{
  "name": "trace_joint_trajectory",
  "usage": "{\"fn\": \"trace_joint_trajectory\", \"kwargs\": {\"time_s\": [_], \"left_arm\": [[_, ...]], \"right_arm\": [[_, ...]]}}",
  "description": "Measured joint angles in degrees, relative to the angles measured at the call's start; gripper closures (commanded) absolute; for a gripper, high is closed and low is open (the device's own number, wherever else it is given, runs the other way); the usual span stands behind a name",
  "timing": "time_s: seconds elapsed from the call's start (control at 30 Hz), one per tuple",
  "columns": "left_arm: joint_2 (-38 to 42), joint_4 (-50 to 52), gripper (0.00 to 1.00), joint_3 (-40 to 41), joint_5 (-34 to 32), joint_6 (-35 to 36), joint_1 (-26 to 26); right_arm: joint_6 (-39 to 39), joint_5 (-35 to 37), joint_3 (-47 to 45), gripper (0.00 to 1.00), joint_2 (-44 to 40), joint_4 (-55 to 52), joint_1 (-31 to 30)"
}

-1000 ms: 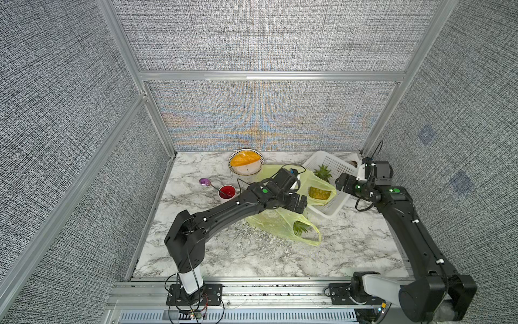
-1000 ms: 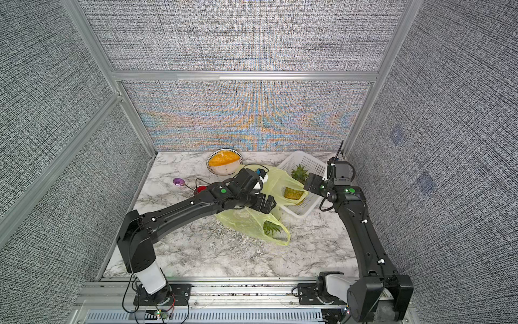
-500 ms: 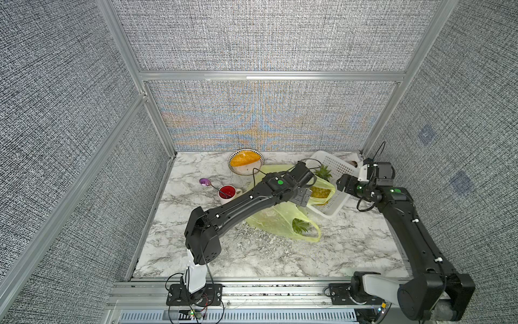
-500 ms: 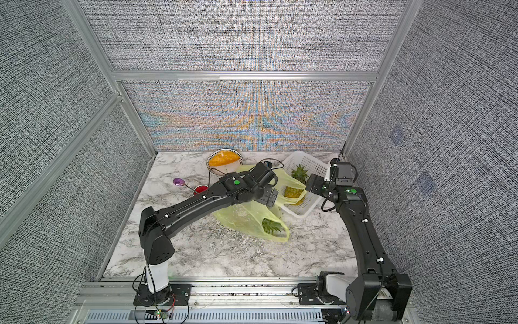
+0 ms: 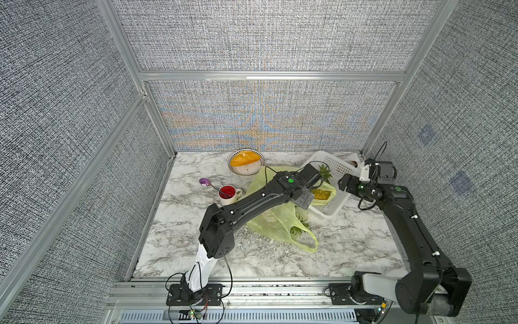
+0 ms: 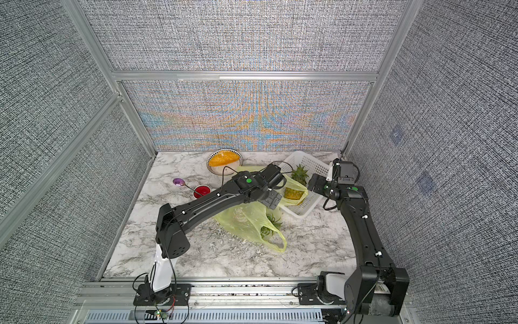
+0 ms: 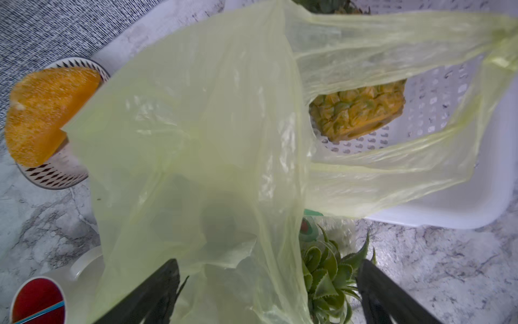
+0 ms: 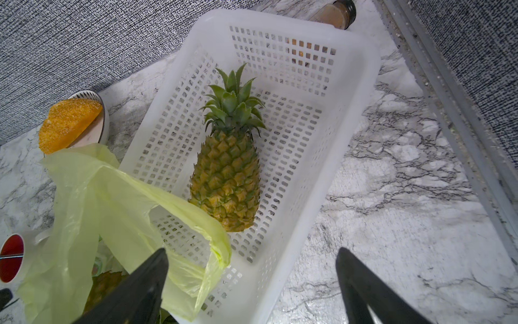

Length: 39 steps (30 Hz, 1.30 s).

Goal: Place the pineapple into a plastic bag & tie a knot
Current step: Adjust the plastic bag at the center of the board, then adjust the pineapple in the basket.

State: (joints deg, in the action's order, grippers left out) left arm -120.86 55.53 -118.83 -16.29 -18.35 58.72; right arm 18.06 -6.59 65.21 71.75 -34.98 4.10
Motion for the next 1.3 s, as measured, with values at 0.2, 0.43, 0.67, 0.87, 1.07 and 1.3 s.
{"fn": "trace_joint_trajectory", "kwargs": {"time_s": [0.2,0.43,0.67,0.87,1.07,1.3], "left_arm": [[-5.2,3.5,0.36,-4.9,-2.4,0.9,0.0],[-6.5,5.4,0.9,-5.0,-7.7,1.3,0.0],[-0.1,2.8,1.0,-0.4,-9.9,1.7,0.0],[10.8,-6.5,1.0,15.8,-7.4,1.7,-1.0],[12.7,-12.1,1.0,20.2,-1.0,0.2,-3.3],[12.7,-15.0,1.0,20.4,3.3,0.1,-3.5]], "right_arm": [[-0.2,-1.3,0.0,0.08,0.2,0.7,0.4],[-0.7,-2.5,1.0,0.11,1.0,0.9,0.8],[-3.9,-7.0,3.7,0.17,4.1,2.5,0.9],[-8.3,-9.4,6.9,0.15,10.9,6.7,-0.4],[-3.8,-8.2,16.6,0.11,25.6,9.9,-0.8],[6.6,-3.1,29.1,0.07,42.4,11.9,-4.7]]}}
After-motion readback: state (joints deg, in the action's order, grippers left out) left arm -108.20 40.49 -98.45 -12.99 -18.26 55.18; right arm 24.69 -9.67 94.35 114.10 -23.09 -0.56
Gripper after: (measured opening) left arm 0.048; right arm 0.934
